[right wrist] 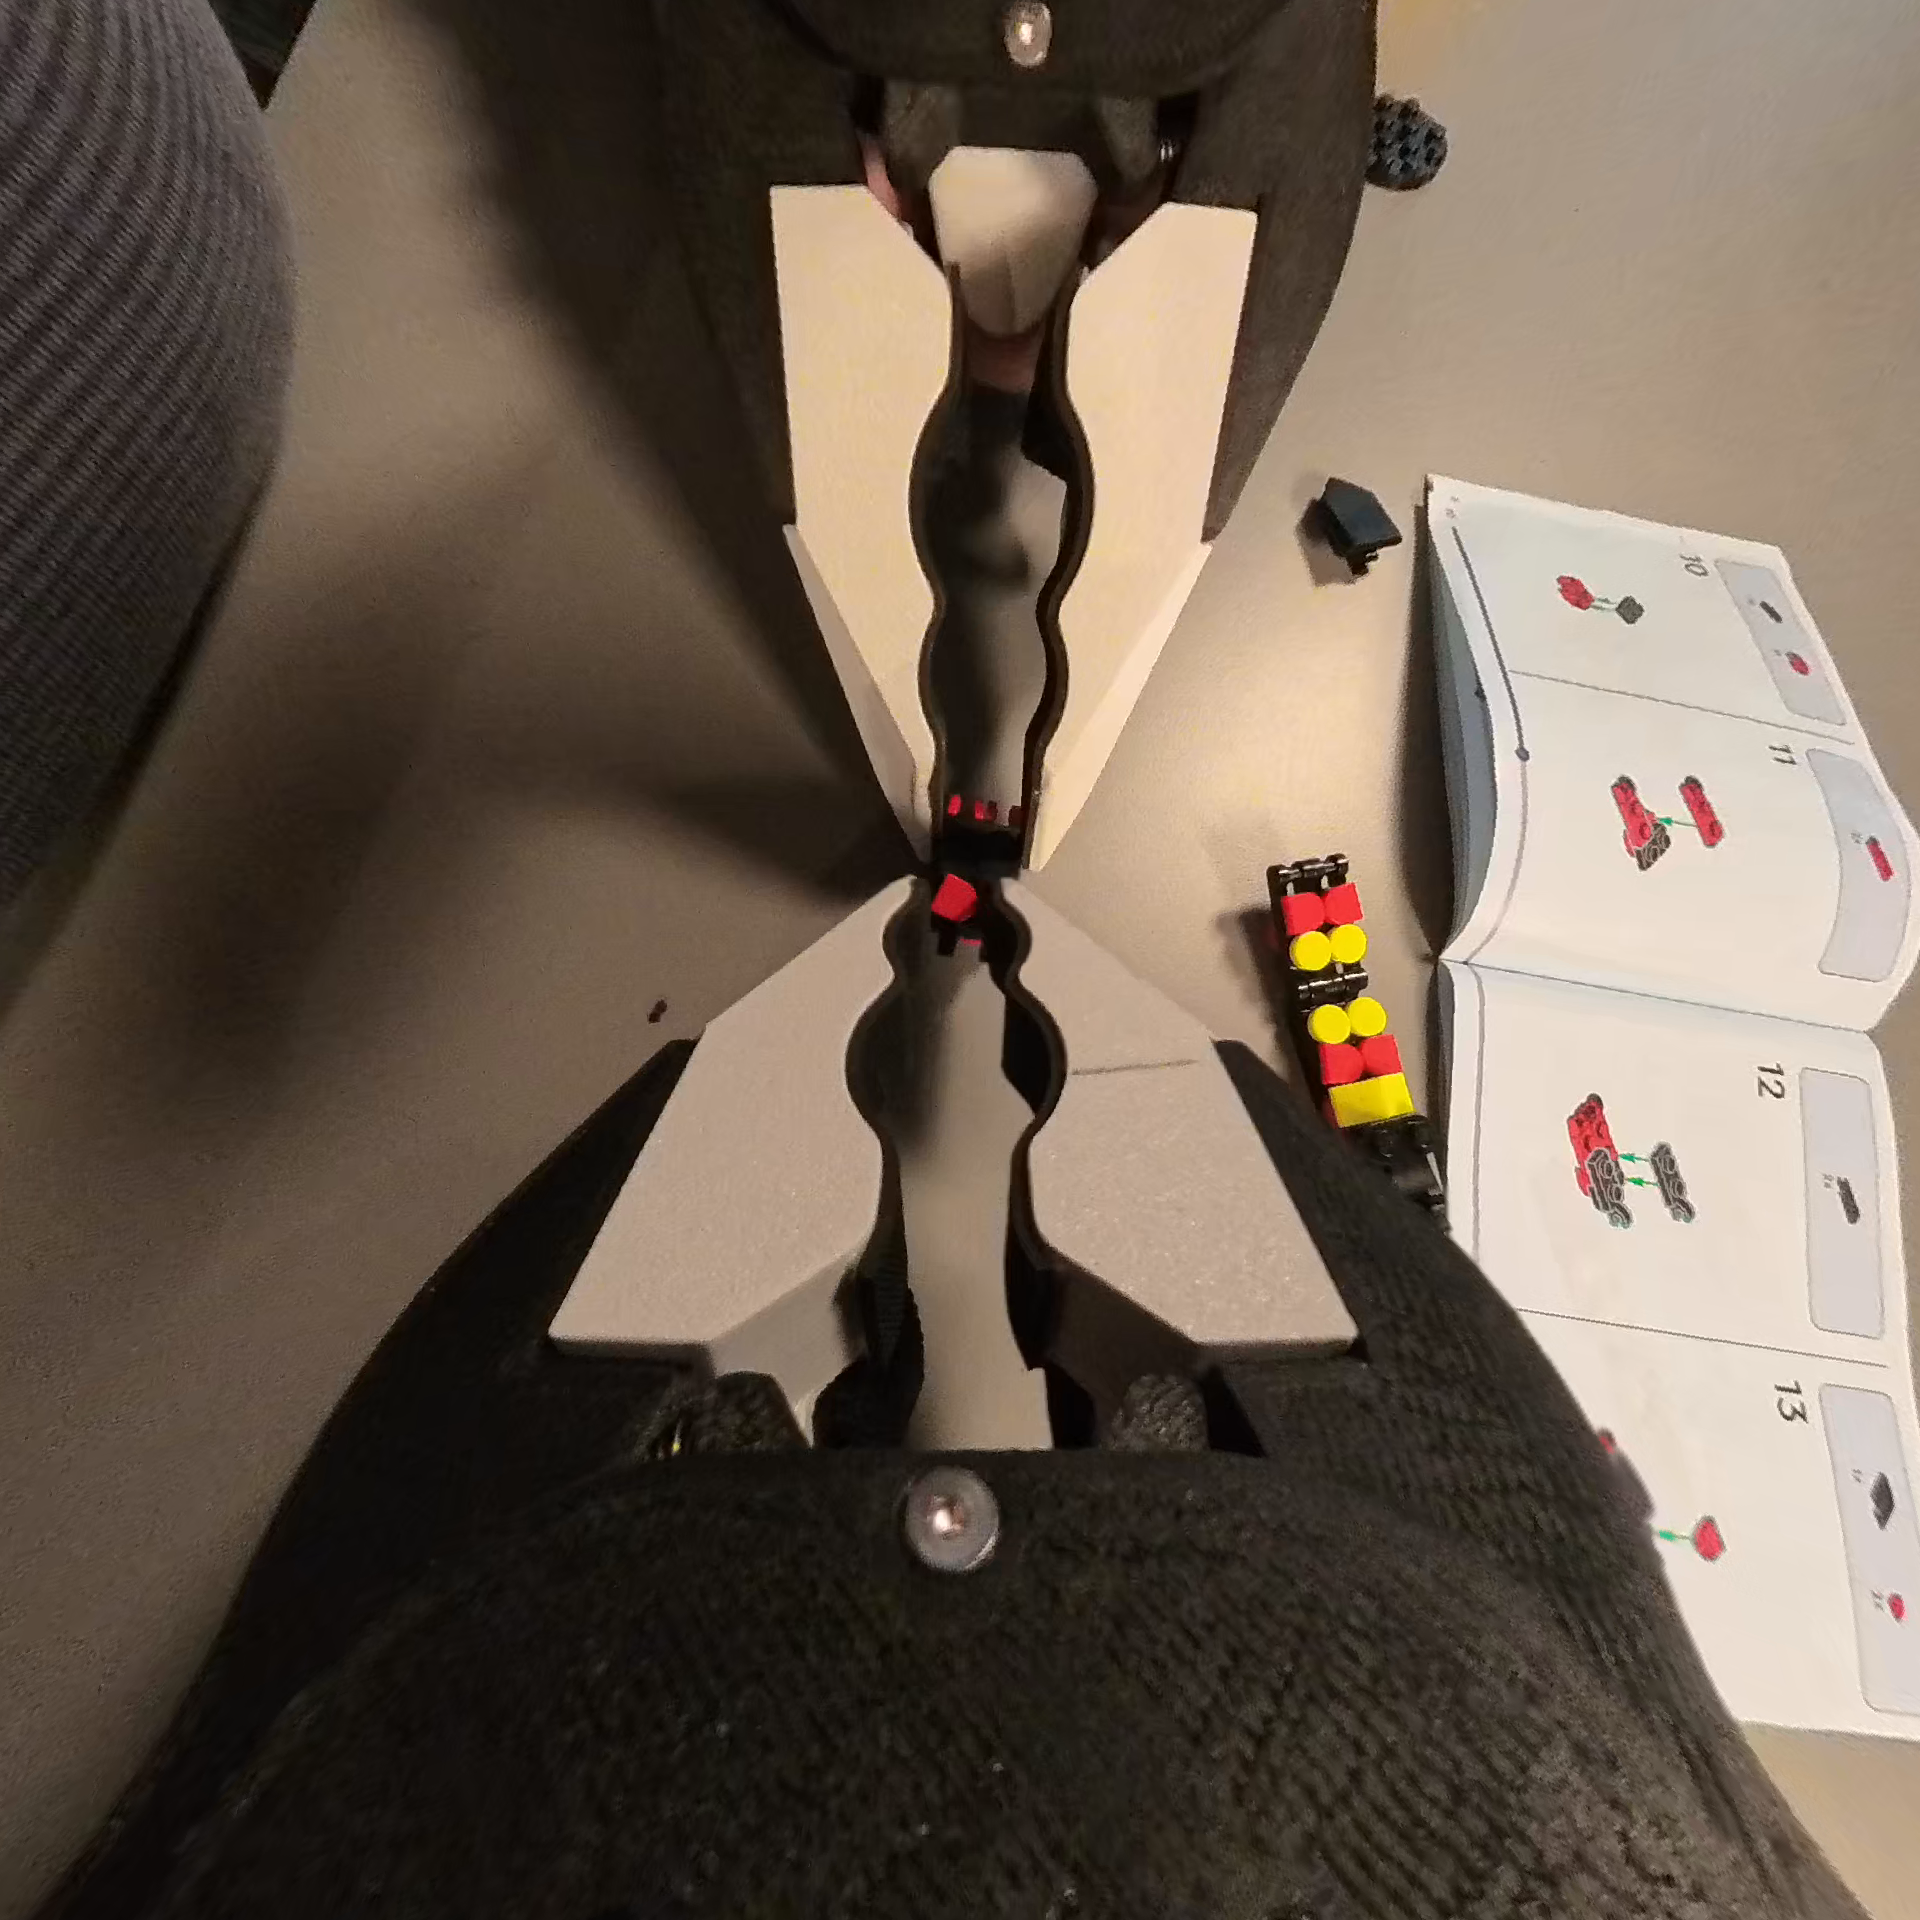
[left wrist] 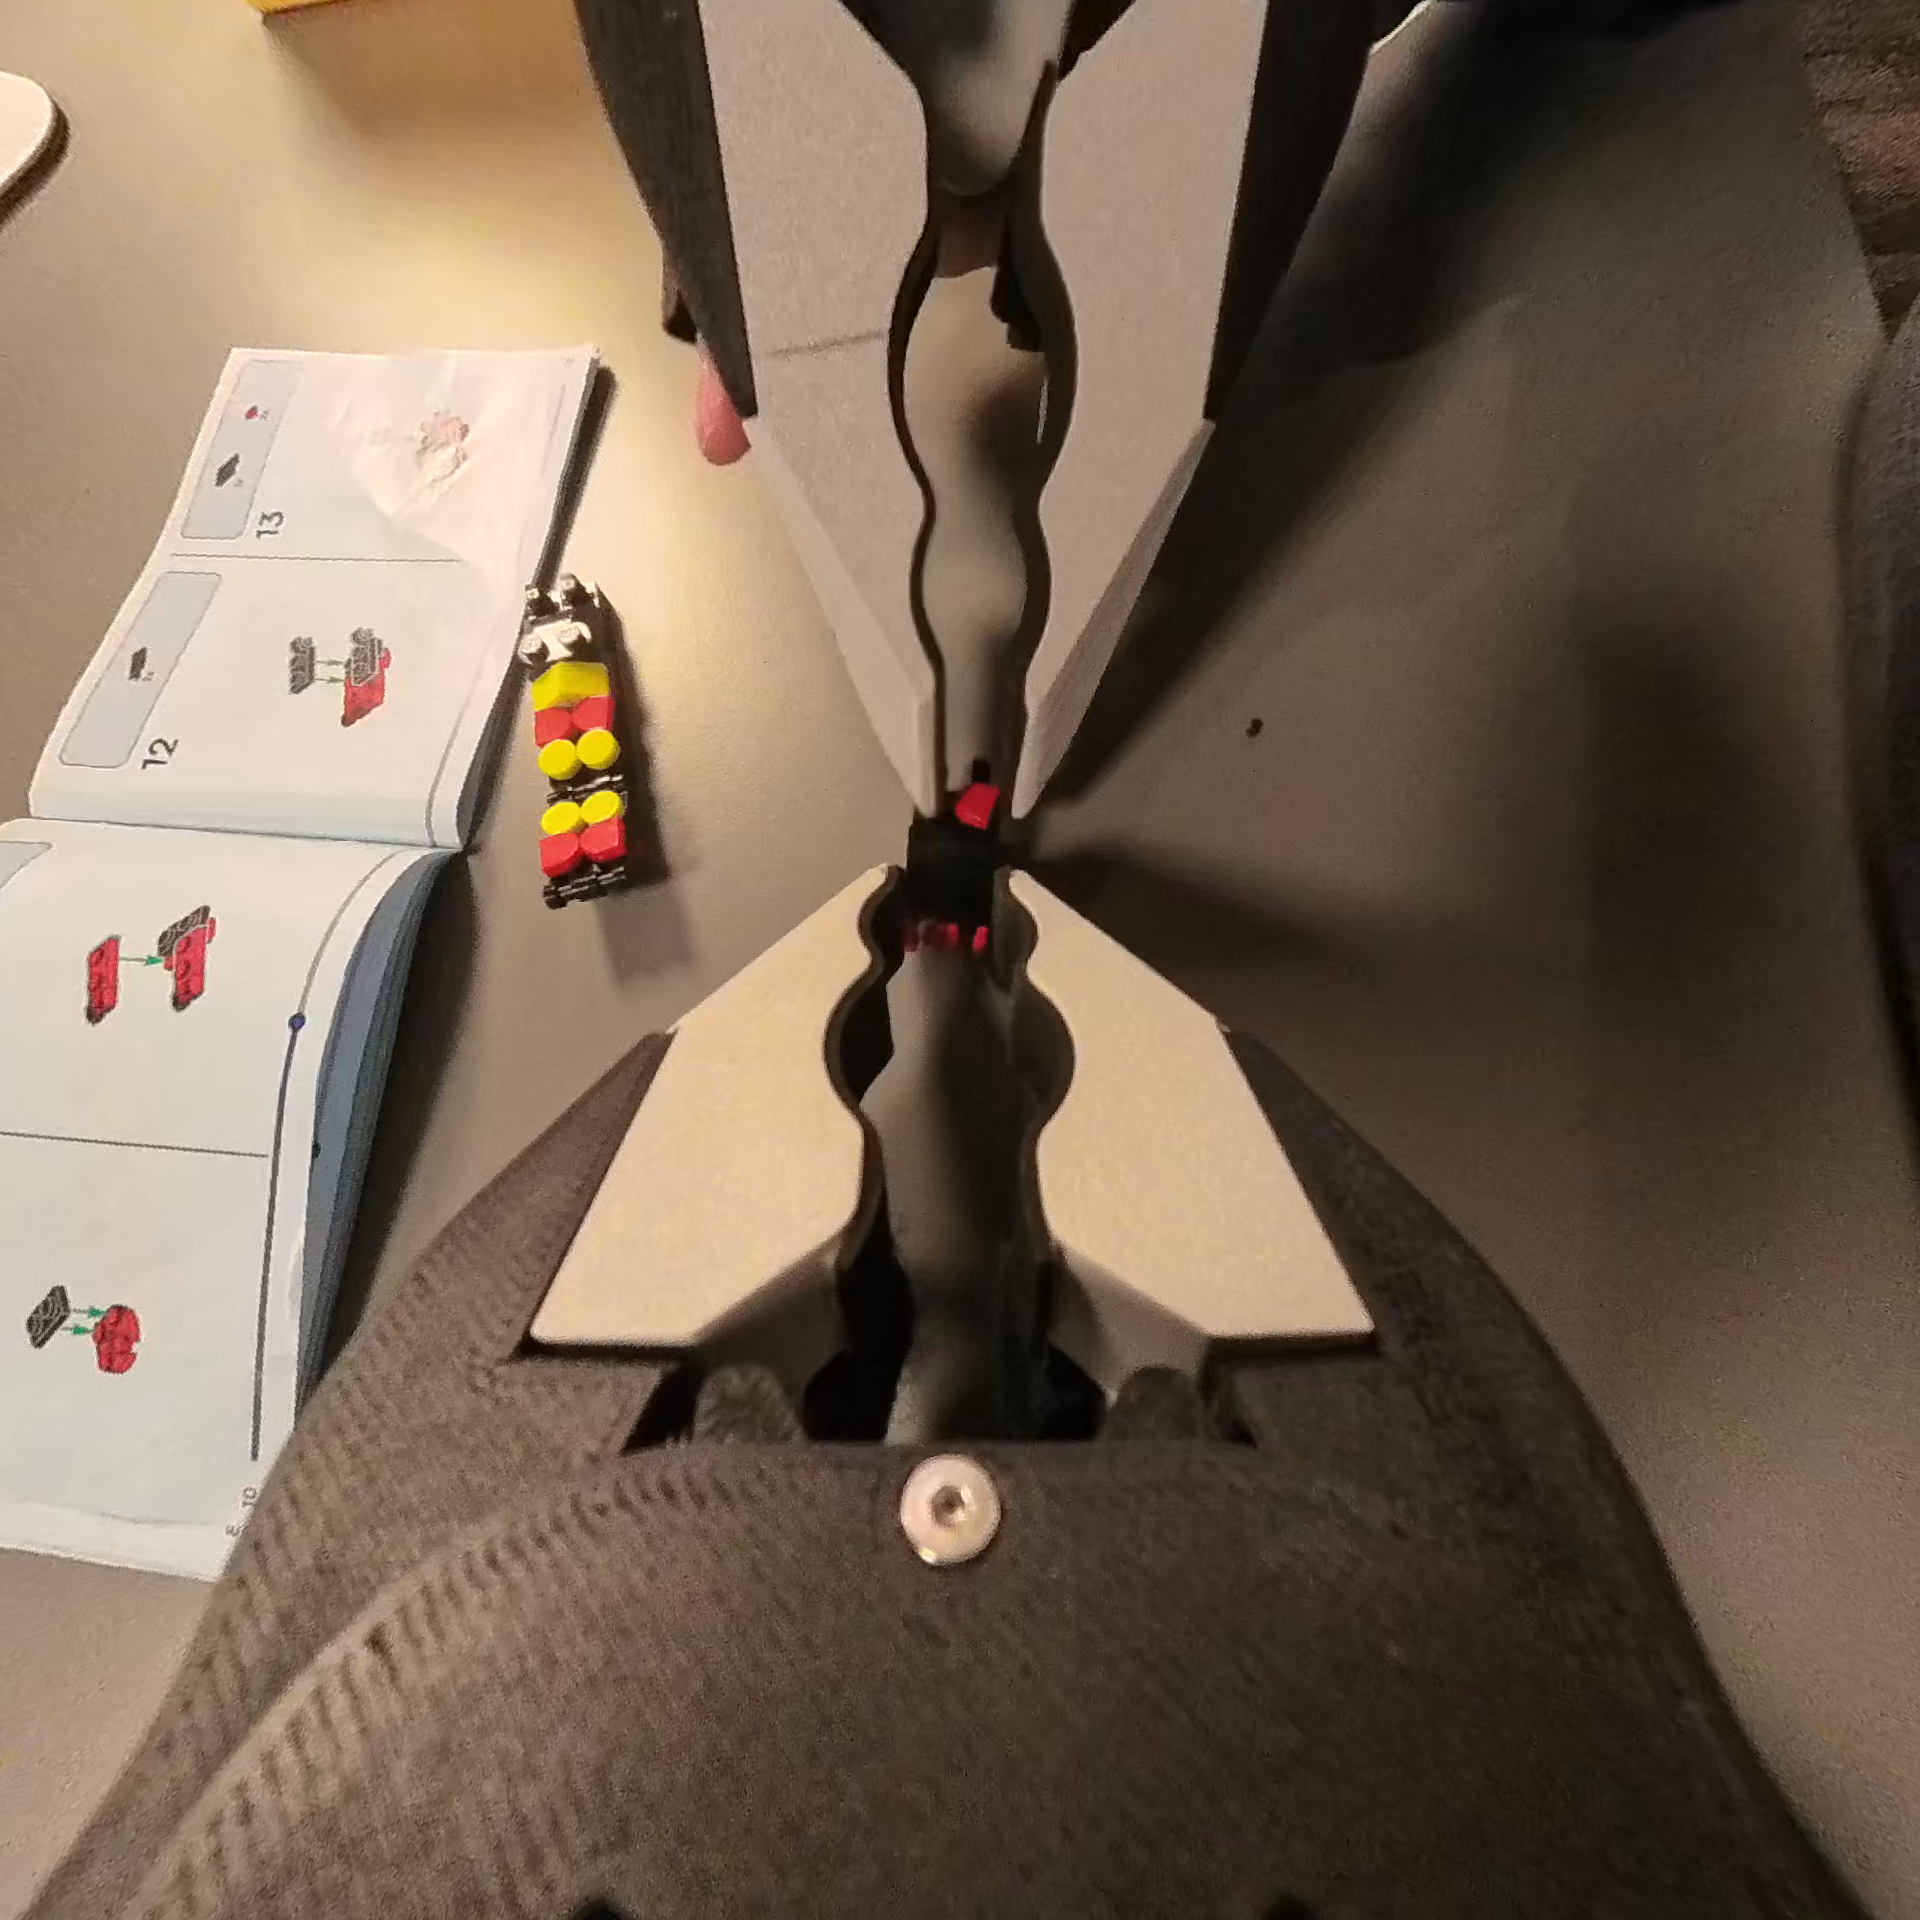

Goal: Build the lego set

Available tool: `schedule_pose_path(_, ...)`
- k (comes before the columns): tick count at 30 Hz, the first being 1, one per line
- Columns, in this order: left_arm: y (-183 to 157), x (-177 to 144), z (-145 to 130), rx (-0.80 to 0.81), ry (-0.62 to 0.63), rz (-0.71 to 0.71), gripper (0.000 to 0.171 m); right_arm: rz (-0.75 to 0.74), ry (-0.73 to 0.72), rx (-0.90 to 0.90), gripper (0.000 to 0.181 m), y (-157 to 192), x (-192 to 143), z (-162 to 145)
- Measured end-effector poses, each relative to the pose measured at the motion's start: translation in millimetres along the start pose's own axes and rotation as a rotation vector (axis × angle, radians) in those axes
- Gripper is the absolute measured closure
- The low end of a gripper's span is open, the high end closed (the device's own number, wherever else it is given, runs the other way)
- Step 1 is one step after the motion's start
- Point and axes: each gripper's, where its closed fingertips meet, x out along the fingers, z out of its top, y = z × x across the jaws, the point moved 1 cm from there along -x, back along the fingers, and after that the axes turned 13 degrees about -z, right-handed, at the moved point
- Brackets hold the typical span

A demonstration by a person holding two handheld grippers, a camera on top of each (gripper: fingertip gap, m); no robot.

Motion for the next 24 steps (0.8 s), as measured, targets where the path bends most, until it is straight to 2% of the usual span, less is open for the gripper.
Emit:
schedule_pose_path(5, 4, -5, 1, -0.023, -0.019, 0.009, 0.156, -0.075, -0.075, -0.067, 0.152, -7, -5, 8)
schedule_pose_path(7, 6, -8, 2, -0.049, -0.038, -0.003, 0.156, -0.180, -0.146, -0.234, 0.149, -10, -8, 11)
schedule_pose_path(10, 7, -14, 6, -0.104, -0.084, -0.040, 0.156, -0.336, -0.176, -0.492, 0.150, -12, -10, 12)
schedule_pose_path(14, 7, -19, 9, -0.164, -0.123, -0.091, 0.156, -0.420, -0.165, -0.685, 0.153, -6, -7, 14)
schedule_pose_path(18, 5, -19, 10, -0.206, -0.142, -0.139, 0.156, -0.437, -0.140, -0.752, 0.157, -4, -4, 12)
schedule_pose_path(24, -1, -19, 12, -0.251, -0.168, -0.216, 0.156, -0.429, -0.171, -0.755, 0.169, 0, -5, 15)
